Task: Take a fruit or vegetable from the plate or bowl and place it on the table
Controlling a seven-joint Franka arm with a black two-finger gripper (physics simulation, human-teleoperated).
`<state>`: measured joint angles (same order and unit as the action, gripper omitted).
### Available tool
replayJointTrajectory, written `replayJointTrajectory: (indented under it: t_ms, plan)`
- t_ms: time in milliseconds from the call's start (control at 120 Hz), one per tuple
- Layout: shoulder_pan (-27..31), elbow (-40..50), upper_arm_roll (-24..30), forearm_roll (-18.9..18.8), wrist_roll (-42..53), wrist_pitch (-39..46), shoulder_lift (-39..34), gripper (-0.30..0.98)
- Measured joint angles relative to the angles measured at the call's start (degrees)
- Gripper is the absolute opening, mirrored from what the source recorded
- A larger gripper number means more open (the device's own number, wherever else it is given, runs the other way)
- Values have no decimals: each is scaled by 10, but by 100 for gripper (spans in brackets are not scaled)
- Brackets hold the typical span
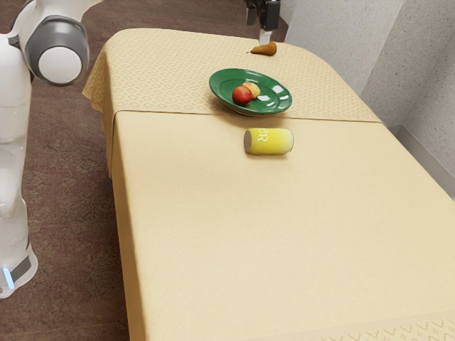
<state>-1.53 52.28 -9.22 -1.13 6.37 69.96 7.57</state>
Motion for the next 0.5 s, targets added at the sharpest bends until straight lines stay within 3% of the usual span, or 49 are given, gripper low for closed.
replayJointTrajectory:
  t_ms: [83,267,408,500]
  plan:
    - [-3,1,-17,-18,-10,6,12,68]
    - [4,41,-165,-36,-35,110,93,69]
    - [3,67,-182,-36,-62,208,129,69]
    - [2,69,-184,-67,-81,253,154,69]
